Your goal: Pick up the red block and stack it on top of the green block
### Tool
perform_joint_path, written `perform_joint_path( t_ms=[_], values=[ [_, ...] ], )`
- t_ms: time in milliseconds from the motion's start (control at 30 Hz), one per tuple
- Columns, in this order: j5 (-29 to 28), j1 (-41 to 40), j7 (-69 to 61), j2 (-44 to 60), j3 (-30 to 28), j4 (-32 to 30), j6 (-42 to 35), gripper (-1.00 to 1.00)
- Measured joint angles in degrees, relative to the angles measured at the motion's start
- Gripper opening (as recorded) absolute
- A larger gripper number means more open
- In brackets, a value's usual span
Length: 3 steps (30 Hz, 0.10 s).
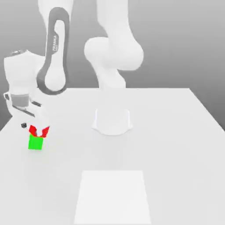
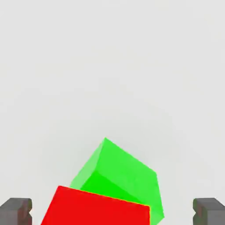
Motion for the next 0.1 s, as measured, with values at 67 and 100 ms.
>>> perform_joint_path(
  t_ms=[67,100],
  values=[
    [-3.15,-1.68,2.2,-3.96,0.99,-0.12,-3.73,1.0],
    [-4.41,-2.44,3.07,-5.9,1.44,-0.2,-5.57,1.0]
  ],
)
